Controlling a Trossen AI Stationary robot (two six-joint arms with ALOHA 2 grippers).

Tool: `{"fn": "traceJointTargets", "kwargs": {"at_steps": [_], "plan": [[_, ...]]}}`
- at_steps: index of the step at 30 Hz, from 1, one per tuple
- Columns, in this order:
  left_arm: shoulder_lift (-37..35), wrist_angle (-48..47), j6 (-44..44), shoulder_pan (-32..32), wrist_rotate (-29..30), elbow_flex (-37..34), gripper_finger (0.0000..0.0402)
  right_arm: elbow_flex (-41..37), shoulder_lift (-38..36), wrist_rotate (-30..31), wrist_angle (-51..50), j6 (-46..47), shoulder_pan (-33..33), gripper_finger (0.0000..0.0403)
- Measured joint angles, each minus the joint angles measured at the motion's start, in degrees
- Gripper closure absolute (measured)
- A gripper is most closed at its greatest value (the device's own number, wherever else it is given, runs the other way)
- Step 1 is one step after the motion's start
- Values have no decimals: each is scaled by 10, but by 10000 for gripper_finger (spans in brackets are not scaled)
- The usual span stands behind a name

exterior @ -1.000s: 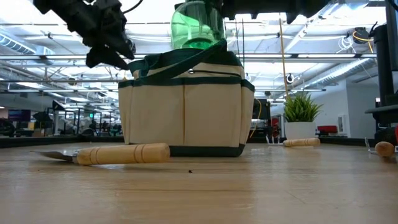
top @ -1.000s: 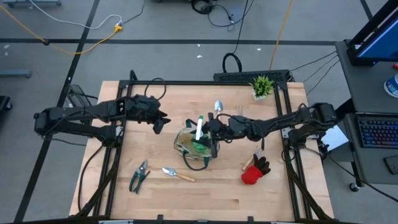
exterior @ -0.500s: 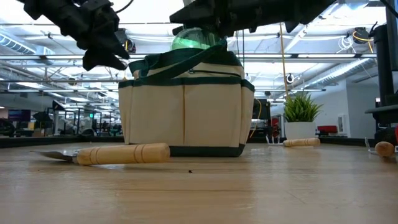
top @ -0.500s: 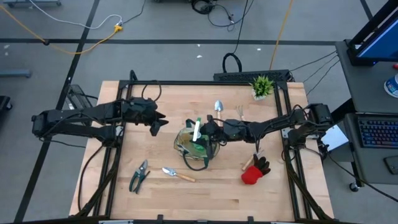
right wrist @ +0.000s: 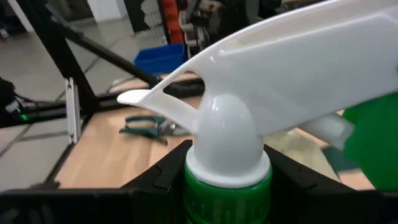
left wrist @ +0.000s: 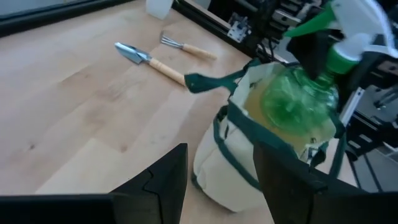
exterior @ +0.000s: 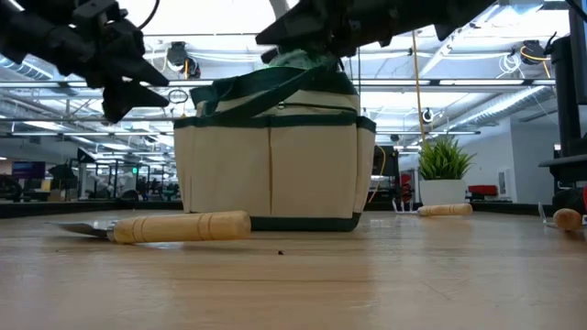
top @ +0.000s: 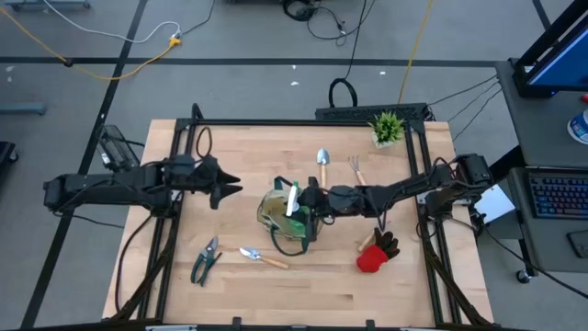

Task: Pick & Place Garden tools in Gardening bag
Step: Put the green spray bottle into the gardening bag

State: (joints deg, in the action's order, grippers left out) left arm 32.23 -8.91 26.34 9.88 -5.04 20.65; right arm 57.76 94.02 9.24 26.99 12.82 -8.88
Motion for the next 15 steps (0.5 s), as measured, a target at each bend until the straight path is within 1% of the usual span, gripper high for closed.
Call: {"fn": "traceJointTargets", "kwargs": {"at_steps": [2,7,12,15], "plan": [[-13,0,5,-6,2,-8,215,0,0,16,-6,0,-2,263],[-23,-2,8,-17,5,-12,215,0,0,17,-8,-2,-2,258],[-23,-3,8,-23,5,-12,215,0,0,16,-39,-2,-2,260],[-23,-3,8,-23,5,-12,215,0,0,15,-40,-2,-2,251]]}}
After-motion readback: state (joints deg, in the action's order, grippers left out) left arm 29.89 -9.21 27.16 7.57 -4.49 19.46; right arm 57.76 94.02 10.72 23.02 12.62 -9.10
